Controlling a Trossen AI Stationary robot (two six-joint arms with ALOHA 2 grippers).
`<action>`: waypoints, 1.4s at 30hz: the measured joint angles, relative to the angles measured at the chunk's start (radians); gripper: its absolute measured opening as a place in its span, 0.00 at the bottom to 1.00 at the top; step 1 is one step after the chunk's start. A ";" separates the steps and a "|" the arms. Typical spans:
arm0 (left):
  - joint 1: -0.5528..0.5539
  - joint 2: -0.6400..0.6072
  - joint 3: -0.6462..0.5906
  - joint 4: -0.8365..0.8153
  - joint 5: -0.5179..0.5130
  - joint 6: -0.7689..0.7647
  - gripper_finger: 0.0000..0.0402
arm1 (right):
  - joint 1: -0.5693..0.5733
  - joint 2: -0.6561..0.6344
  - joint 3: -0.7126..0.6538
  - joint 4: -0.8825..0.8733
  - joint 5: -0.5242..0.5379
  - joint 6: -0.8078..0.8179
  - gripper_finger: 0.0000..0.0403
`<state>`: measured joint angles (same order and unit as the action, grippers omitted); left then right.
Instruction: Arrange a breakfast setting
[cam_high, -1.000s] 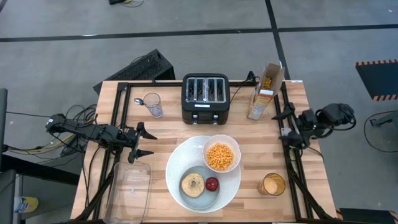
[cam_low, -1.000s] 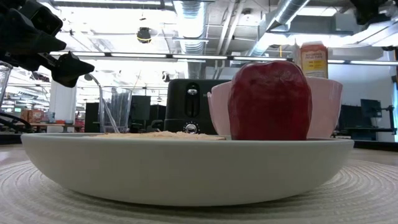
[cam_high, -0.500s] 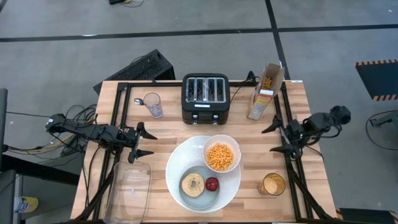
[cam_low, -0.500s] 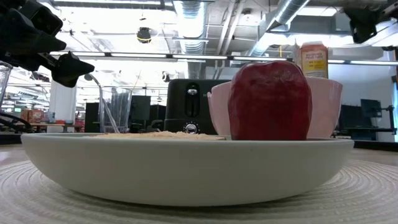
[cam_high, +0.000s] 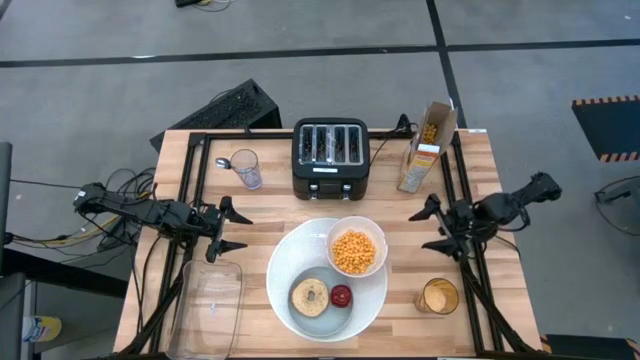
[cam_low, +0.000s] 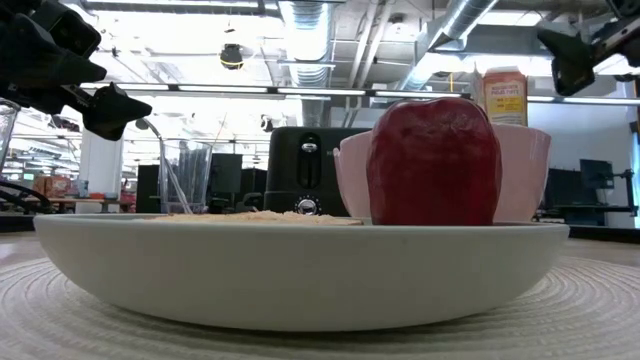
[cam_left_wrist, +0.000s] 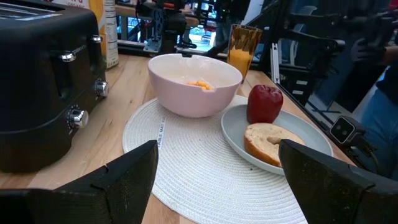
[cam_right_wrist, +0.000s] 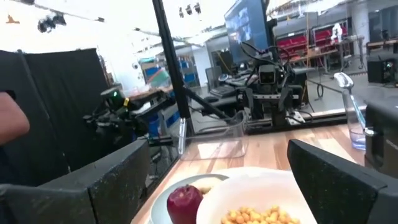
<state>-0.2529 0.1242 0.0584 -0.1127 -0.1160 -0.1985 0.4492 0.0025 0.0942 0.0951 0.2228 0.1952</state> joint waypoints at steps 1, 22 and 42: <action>0.000 0.000 0.000 0.000 0.000 0.000 0.80 | 0.000 0.000 -0.017 0.018 0.005 0.008 0.99; 0.000 0.000 0.000 0.000 0.000 0.000 0.80 | 0.000 0.000 -0.086 -0.033 0.015 0.085 0.99; 0.000 0.000 0.000 0.000 0.000 0.000 0.80 | 0.000 0.000 -0.088 -0.042 0.015 0.086 0.99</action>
<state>-0.2527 0.1242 0.0582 -0.1127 -0.1159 -0.1984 0.4492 0.0025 0.0063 0.0528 0.2375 0.2810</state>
